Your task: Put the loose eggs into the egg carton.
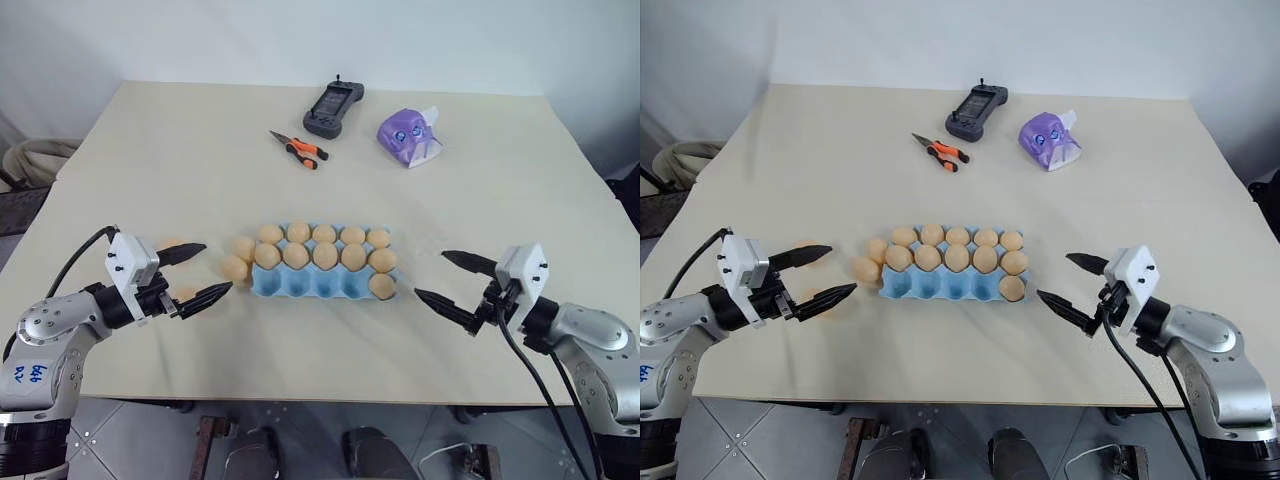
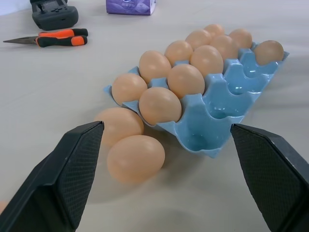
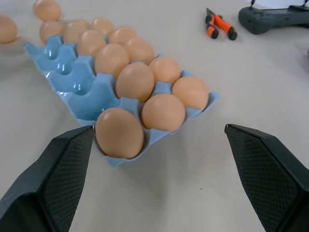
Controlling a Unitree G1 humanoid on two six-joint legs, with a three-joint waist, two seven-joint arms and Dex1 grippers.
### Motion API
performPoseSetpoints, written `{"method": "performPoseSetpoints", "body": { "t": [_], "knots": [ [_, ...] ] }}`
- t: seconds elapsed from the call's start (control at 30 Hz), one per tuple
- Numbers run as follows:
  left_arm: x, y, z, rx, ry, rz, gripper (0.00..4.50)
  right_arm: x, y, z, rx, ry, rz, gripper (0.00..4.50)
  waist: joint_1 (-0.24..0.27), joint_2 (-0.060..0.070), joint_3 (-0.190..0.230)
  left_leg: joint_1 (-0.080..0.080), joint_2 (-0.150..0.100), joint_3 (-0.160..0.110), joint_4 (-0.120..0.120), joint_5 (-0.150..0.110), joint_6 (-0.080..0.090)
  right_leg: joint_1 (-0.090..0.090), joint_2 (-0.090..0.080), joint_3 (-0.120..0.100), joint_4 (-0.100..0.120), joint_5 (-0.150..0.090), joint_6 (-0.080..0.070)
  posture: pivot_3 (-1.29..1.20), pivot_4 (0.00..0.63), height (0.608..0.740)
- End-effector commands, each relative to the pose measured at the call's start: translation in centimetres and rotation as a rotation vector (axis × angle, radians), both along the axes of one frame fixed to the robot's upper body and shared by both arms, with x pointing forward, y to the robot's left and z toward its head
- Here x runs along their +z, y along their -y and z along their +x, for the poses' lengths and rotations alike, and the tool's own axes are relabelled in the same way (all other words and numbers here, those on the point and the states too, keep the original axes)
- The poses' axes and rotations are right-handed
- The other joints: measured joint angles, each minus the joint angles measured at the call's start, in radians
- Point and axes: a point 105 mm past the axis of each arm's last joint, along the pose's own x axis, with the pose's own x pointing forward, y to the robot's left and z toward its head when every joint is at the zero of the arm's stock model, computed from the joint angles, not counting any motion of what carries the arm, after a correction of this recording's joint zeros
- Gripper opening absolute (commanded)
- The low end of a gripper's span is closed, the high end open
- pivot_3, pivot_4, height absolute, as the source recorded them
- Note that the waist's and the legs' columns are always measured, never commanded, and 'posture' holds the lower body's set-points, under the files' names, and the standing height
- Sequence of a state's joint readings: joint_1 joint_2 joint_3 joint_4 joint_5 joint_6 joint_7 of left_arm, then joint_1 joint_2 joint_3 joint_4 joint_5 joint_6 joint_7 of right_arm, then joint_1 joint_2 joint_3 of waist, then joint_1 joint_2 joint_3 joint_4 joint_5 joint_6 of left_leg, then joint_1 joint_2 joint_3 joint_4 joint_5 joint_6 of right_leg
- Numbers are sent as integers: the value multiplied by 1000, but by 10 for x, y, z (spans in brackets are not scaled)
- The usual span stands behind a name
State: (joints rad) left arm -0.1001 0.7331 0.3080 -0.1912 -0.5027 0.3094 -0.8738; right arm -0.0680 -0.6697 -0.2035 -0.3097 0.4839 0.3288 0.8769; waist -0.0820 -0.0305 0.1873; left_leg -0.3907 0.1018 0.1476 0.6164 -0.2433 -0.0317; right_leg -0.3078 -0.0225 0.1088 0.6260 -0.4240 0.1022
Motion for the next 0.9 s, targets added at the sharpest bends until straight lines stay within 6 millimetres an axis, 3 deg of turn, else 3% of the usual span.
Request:
{"method": "performPoseSetpoints", "body": {
  "t": [0.03,0.17,0.33,0.5,0.6,0.77,0.9],
  "knots": [
    [9,-2,-5,24,58,4,4470,10,-6,-5,57,44,3,4500,0,0,0,0,0,0,0,0,0,0,0,0,0,0,0,0,150,740],
    [-4,-26,-16,147,21,-18,4470,24,-26,-16,200,106,41,4500,-5,0,0,0,0,0,0,0,0,0,0,1,0,0,0,0,150,740],
    [-29,-67,-43,332,-72,-31,4470,29,-50,-30,403,134,7,4500,-2,0,0,0,2,-1,0,0,0,0,2,0,0,0,0,0,150,740],
    [-49,-88,-67,410,-186,-59,4470,27,-58,-32,493,158,-53,4500,2,-3,2,0,0,-1,1,0,1,1,-2,-1,0,0,0,0,150,740],
    [-55,-87,-68,404,-222,-47,4470,25,-59,-30,504,157,-58,4500,7,-5,2,0,-2,-2,0,-1,1,2,-3,-3,0,0,0,0,150,740],
    [-52,-72,-49,370,-170,-55,4470,22,-59,-28,491,151,-56,4500,11,-5,2,0,-2,-3,0,-1,2,2,-4,-4,0,0,0,0,150,740],
    [-50,-41,-26,282,-143,-87,4470,17,-60,-30,466,140,-45,4500,15,-5,2,0,-2,-3,0,-1,2,2,-4,-4,0,0,0,0,150,740]
  ]
}}
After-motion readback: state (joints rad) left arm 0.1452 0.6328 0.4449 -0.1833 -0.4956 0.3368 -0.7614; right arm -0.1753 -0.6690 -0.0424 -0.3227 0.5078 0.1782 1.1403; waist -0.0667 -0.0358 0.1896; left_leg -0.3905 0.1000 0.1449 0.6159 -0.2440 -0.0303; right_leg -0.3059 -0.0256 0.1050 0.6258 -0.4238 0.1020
